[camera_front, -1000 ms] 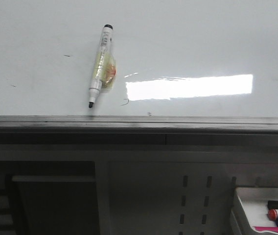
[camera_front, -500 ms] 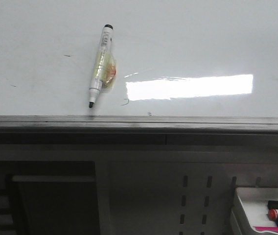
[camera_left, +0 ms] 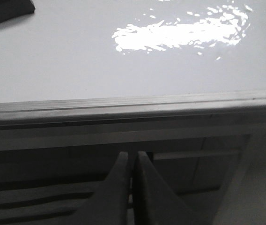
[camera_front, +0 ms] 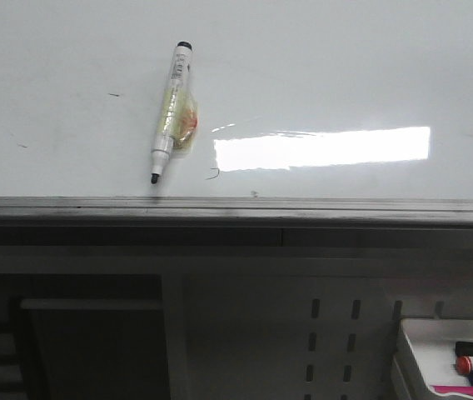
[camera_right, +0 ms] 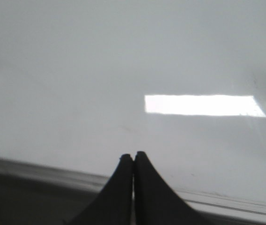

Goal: Write number 4 on whiteboard

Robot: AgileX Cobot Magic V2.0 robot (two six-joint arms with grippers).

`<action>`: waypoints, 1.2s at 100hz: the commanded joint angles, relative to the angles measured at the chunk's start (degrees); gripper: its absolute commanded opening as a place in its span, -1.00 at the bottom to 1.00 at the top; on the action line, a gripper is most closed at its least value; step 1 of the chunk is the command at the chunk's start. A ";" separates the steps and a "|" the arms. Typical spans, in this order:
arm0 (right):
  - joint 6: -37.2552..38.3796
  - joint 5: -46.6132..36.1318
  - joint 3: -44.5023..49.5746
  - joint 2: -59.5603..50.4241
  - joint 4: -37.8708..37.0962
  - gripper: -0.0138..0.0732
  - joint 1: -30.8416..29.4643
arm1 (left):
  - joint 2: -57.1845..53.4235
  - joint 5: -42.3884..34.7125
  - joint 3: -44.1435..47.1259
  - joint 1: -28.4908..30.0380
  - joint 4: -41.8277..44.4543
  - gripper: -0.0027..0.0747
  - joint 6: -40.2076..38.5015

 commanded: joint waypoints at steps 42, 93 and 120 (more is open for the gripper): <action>2.02 -4.07 -5.52 -0.54 26.67 -0.77 -0.35 | -1.46 -12.95 0.56 -0.04 -45.62 -0.98 -0.03; -5.62 17.29 -27.36 20.56 6.39 -0.25 -0.13 | 34.09 5.94 -27.86 -0.04 -16.61 -0.22 8.92; -5.62 17.80 -28.95 24.20 7.66 0.11 2.32 | 52.93 10.66 -37.27 -8.72 -25.58 0.10 22.36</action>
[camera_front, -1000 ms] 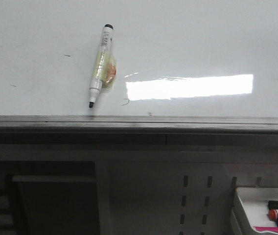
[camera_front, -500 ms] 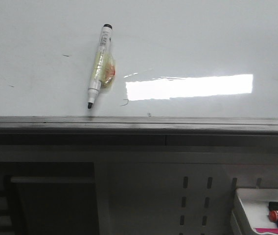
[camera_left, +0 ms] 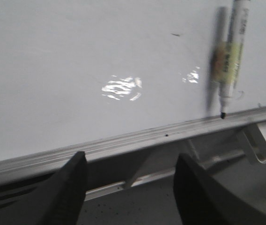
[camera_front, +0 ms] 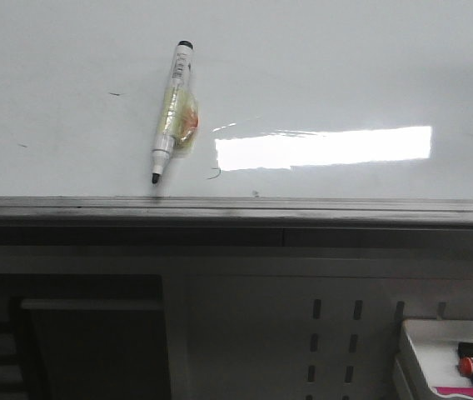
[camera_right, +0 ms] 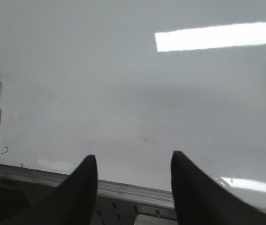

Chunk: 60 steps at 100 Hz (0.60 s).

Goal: Write number 4 on whiteboard

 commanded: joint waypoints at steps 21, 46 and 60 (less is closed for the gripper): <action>-0.83 -3.46 -2.48 2.77 0.14 0.11 6.54 | 13.51 -14.84 -6.76 -18.12 -4.09 0.10 2.64; -0.83 -3.72 -2.48 4.68 0.14 0.11 7.43 | 23.25 -24.95 -10.30 -27.17 -4.87 0.10 2.64; -0.83 -3.92 -2.48 4.68 0.14 0.11 7.43 | 27.68 -28.50 -11.69 -27.45 -7.99 0.10 2.45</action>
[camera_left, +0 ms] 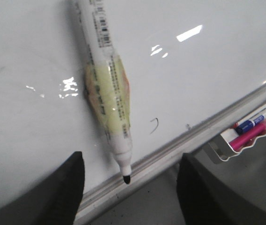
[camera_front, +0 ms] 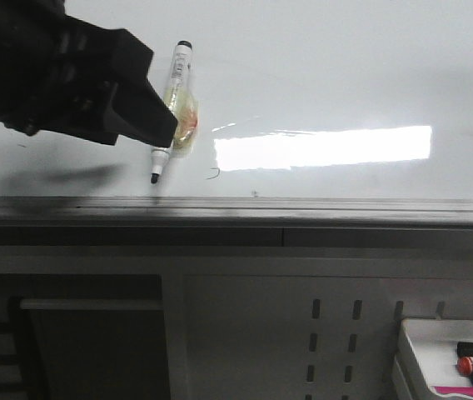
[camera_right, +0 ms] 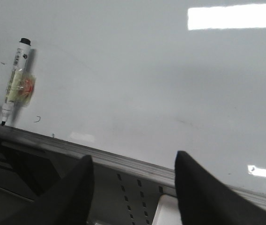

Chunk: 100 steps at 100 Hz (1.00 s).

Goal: Write number 4 on whiteboard

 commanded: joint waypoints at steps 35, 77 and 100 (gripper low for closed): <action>-0.71 -5.55 -2.25 0.75 0.02 0.11 0.12 | 8.15 -8.30 -6.26 -0.42 -3.05 -0.05 -0.12; -2.37 -5.46 -3.65 1.29 0.02 0.11 3.11 | 5.75 0.69 -6.38 -0.53 8.52 -0.98 -0.12; -9.79 -3.24 -8.22 7.96 0.14 0.11 14.07 | -3.56 15.65 -7.17 -2.68 22.00 -0.98 14.60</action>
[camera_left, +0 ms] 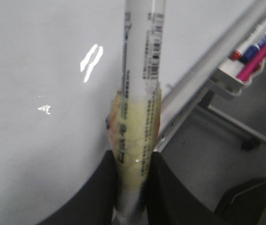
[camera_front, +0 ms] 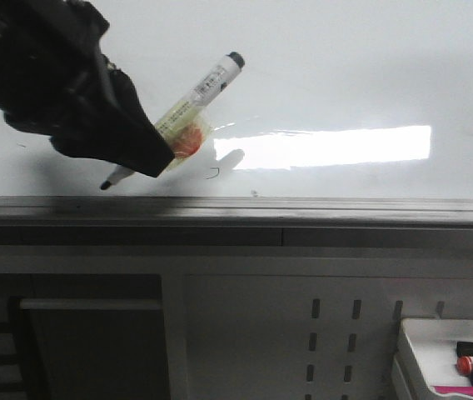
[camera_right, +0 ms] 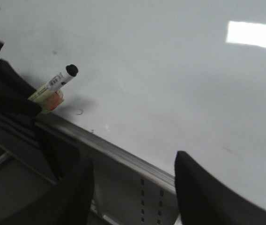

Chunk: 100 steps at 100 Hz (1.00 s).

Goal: Write number 4 on whiteboard

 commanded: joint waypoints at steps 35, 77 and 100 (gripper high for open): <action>-2.76 -11.18 -7.86 16.84 -3.72 0.11 22.94 | -13.38 10.96 -2.10 -8.07 2.09 -0.98 25.07; -2.76 -19.03 -8.98 26.94 -5.28 0.11 27.65 | -13.81 11.96 -2.10 -11.11 0.65 -0.98 25.20; -2.76 -19.45 -8.98 29.63 -5.28 0.10 27.65 | -13.81 11.96 -2.10 -11.32 0.62 -0.98 25.46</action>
